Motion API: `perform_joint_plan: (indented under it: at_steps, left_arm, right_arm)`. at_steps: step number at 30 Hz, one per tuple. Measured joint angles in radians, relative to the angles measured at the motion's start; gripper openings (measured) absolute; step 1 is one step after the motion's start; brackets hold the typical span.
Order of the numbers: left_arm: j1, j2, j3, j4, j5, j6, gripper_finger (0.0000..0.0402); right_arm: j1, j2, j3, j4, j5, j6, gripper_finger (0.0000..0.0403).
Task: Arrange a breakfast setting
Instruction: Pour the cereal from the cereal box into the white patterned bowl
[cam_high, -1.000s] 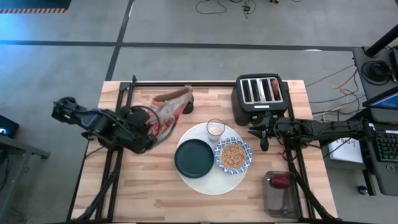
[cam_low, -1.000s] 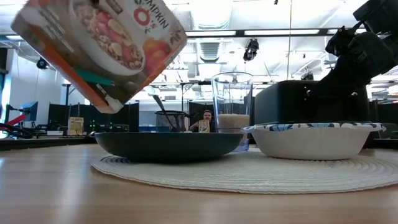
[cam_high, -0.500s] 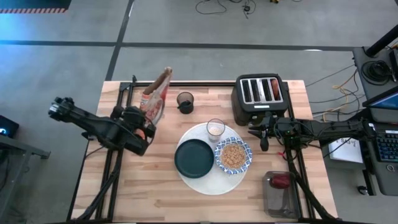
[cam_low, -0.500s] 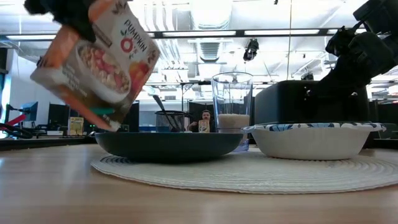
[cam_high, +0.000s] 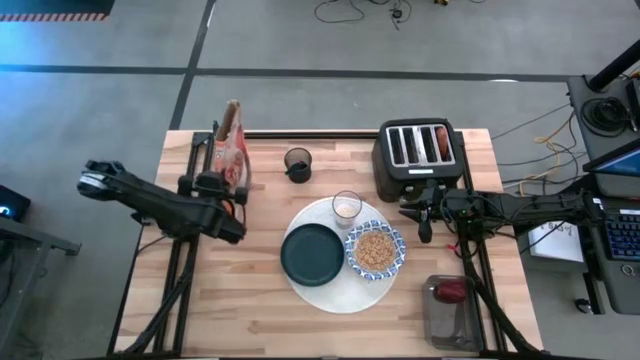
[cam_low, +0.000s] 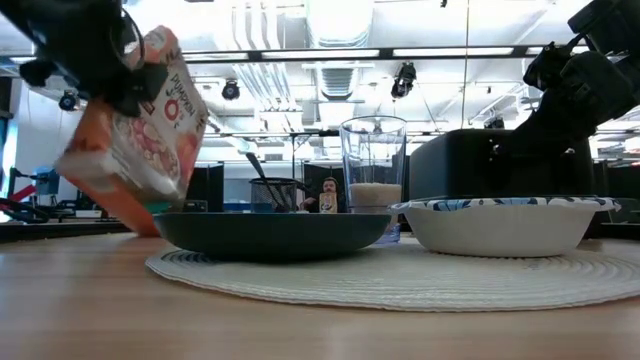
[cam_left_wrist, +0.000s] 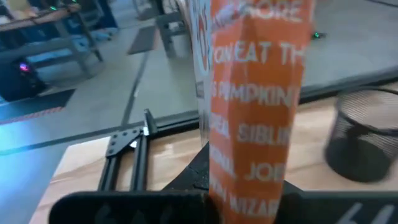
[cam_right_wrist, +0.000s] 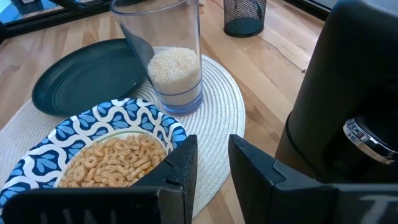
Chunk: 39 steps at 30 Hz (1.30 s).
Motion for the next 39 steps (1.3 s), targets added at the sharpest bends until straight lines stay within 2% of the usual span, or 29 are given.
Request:
perform_joint_plan:
  at_steps: [13,21,29,34,39]
  left_arm:
    - [0.156,0.07,-0.149,0.143,-0.032,-0.033,0.0]
    - [0.239,0.12,-0.156,0.148,-0.043,-0.031,0.0]
    - [0.254,0.168,-0.155,0.168,-0.039,-0.03,0.0001]
    - [0.254,0.192,-0.143,0.197,0.012,-0.033,0.0022]
    - [0.254,0.197,-0.109,0.197,0.084,-0.03,0.0064]
  right_arm:
    - [0.0,0.0,0.0,0.0,0.0,0.0,0.0078]
    - [0.0,0.0,0.0,0.0,0.0,0.0,0.0079]
    - [0.0,0.0,0.0,0.0,0.0,0.0,0.007]
    - [0.0,0.0,0.0,0.0,0.0,0.0,0.0075]
    - [0.0,0.0,0.0,0.0,0.0,0.0,0.0082]
